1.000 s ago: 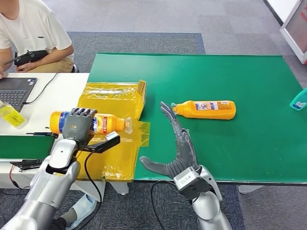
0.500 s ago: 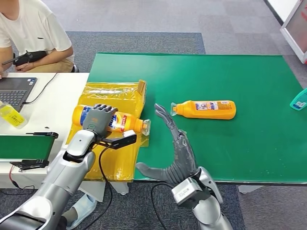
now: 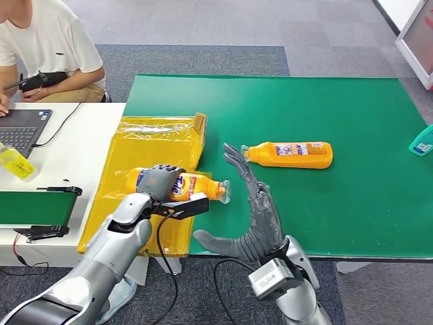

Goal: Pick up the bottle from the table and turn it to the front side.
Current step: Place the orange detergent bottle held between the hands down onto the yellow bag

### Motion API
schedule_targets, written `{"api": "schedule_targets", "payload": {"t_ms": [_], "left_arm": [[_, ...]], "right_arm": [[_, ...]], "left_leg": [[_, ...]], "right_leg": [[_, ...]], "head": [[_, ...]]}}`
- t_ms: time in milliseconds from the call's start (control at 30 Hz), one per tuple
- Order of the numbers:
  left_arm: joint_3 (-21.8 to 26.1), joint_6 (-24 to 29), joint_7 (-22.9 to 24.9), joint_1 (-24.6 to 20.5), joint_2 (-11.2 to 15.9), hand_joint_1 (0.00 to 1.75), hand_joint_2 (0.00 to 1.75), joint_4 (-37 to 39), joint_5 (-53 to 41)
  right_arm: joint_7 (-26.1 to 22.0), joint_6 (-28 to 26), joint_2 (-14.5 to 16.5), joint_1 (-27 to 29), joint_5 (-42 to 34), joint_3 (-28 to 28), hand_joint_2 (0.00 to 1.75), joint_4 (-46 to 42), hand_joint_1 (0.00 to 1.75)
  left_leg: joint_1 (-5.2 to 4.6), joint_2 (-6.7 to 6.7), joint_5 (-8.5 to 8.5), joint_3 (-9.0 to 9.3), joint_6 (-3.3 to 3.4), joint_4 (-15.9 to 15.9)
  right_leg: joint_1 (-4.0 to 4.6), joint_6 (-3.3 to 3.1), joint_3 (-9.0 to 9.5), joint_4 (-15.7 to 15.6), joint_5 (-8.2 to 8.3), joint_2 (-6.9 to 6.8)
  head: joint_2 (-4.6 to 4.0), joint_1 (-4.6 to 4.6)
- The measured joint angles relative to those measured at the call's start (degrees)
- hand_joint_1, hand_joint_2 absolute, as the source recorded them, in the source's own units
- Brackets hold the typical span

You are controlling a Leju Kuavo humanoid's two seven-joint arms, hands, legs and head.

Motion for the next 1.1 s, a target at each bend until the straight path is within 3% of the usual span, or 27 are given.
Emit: {"api": "schedule_targets", "payload": {"t_ms": [767,900,1100], "left_arm": [[0.4,-0.8,-0.6,-1.3,-0.8,1.75,1.75,5.0,1.2],[0.6,0.2,0.8,-1.8,-0.8,0.0,0.0,6.0,1.2],[1.5,-2.7,4.1,-2.7,-0.2,0.0,0.0,7.3,0.0]], "right_arm": [[-0.9,0.0,-0.6,0.5,-1.4,-0.2,1.75,-0.7,0.0],[-1.3,0.5,-0.7,0.8,-1.8,-0.6,1.75,-0.8,0.0],[-1.4,2.2,-0.7,1.1,-3.3,-1.9,1.75,-1.3,0.0]], "left_leg": [[0.0,0.0,0.0,0.0,0.0,0.0],[0.0,0.0,0.0,0.0,0.0,0.0],[0.0,0.0,0.04,0.0,0.01,0.0]], "right_leg": [[-0.01,0.01,0.01,0.0,0.0,0.0],[-0.01,0.0,0.02,0.0,0.01,0.0],[0.0,-0.02,0.01,0.0,0.04,-0.01]], "head": [[0.0,0.01],[0.0,0.01],[0.0,0.0]]}}
